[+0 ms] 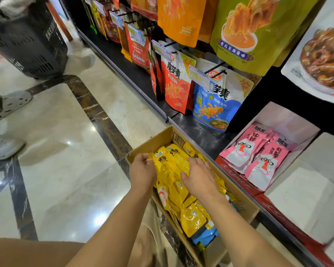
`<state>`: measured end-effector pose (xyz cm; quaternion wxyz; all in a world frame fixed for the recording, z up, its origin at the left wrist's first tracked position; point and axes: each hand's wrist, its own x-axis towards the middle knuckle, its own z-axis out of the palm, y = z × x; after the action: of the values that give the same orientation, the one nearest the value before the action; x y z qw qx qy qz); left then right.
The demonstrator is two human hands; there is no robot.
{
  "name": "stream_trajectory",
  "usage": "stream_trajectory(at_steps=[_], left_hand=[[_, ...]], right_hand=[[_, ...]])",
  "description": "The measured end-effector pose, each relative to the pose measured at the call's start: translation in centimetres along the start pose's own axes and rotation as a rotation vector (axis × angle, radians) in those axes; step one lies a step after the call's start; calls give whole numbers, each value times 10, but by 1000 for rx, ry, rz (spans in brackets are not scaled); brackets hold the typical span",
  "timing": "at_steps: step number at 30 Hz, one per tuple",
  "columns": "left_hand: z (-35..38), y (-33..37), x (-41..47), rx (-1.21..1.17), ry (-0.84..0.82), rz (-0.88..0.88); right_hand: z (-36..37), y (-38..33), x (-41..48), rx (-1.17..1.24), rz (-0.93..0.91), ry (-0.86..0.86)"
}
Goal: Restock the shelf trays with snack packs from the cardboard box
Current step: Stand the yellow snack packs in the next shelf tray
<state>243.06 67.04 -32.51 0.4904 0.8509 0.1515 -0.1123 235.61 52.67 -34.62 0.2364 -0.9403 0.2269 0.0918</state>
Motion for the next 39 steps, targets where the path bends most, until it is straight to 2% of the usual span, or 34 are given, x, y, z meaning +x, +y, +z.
stream_trajectory(at_steps=[3,11,17,23,26,33,36,39], left_hand=[[-9,3,9,-71,47,20],[-32,1,39,-65,140,109],[-44,6,60,-174,191,-36],[-48,5,65,-294,2,-203],[-47,5,63,-355,-128,-222],[-44,14,58,-395,-204,-105],[-42,29,46,-357,-201,-31],[-33,36,36,-360,-227,-56]], right_hand=[[1,-3,0,18,-12,-10],[17,-26,8,-24,-142,-56],[45,-37,10,-132,-252,-110],[67,-32,2,-435,-318,-109],[68,-34,2,-455,-302,-90],[38,-32,1,-267,-82,-56],[13,-19,2,50,80,-4],[-14,-4,-3,356,197,48]])
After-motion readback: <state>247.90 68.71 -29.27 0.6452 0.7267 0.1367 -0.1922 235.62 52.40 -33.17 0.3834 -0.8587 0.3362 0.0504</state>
